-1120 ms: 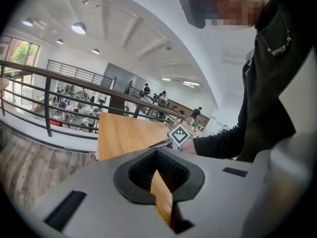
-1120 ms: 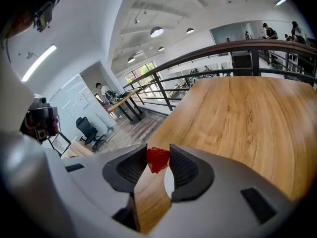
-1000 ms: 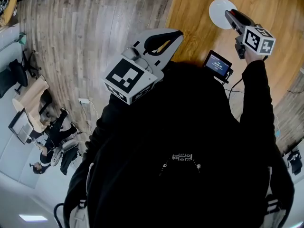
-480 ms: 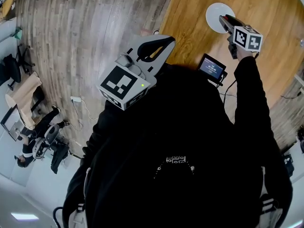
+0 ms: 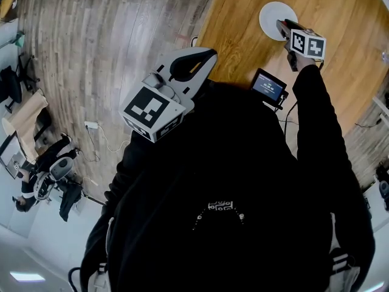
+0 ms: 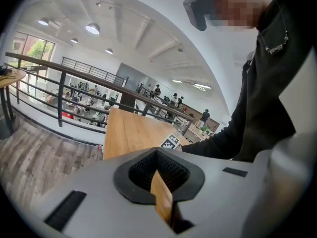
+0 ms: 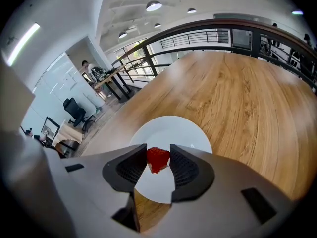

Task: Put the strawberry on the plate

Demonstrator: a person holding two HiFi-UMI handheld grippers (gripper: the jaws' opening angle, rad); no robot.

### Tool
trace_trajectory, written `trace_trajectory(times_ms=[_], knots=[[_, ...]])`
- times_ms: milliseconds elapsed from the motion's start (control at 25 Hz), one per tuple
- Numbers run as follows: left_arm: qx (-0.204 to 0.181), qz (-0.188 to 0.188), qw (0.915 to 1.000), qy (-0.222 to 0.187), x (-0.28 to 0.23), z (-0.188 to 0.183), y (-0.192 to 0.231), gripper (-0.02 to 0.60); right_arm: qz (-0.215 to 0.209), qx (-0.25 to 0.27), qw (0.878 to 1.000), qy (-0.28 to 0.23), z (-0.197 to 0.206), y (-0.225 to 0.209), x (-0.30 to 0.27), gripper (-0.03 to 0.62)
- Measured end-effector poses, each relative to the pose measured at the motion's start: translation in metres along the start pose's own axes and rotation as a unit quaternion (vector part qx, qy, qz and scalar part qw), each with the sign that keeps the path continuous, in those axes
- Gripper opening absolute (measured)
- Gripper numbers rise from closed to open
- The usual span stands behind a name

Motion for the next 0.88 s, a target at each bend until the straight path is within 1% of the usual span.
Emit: trace_trajectory(times_ms=[320,480,720,880], knots=[[0.001,-0.007,1.0000,0.000,0.000,0.008,-0.005,-0.005,0.000,0.016,1.000,0.011,0.006,-0.001,-0.016,0.152],[0.004,-0.011,0.9999,0.001,0.002,0.011,-0.007,-0.005,0.009,0.026,0.999,0.018,0.007,0.000,-0.019,0.152],[0.005,-0.019,0.9998,0.002,0.005,0.014,-0.010,-0.005,0.013,0.027,0.999,0.028,0.013,-0.004,-0.025,0.152],[0.012,-0.024,0.9996,-0.002,0.009,0.014,-0.005,-0.005,0.011,0.034,0.999,0.029,0.011,-0.003,-0.026,0.152]])
Point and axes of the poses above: the fingertips, and each gripper's own axes: x backward along the fingers, y to its left, z out of its underside, the point moved 5 cm from there along x, backward along the fingers, and after that the axes turned 12 degrees about -x, right-handed, at the moved point
